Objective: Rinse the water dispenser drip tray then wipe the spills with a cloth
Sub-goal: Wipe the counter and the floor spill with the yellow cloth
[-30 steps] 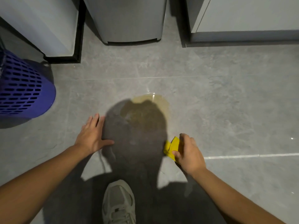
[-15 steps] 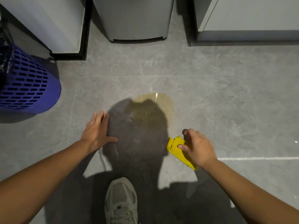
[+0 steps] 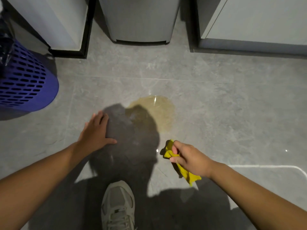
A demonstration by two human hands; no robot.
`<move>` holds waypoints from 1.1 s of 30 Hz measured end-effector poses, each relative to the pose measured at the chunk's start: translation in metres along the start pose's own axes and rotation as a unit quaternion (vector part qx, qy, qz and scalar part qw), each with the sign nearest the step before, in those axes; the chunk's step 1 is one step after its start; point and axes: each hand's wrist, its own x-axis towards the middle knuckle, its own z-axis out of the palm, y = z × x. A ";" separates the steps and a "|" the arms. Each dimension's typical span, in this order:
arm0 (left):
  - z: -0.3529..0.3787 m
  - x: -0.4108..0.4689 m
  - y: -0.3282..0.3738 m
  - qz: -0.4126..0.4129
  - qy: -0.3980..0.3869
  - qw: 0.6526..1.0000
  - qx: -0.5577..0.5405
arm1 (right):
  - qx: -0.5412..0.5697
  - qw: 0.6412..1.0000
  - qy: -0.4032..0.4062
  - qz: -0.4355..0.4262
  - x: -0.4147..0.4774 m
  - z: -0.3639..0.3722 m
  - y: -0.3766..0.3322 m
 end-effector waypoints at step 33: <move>0.007 0.002 -0.003 -0.008 0.002 1.000 0.002 | -0.280 0.918 -0.001 0.280 0.077 -0.024 0.032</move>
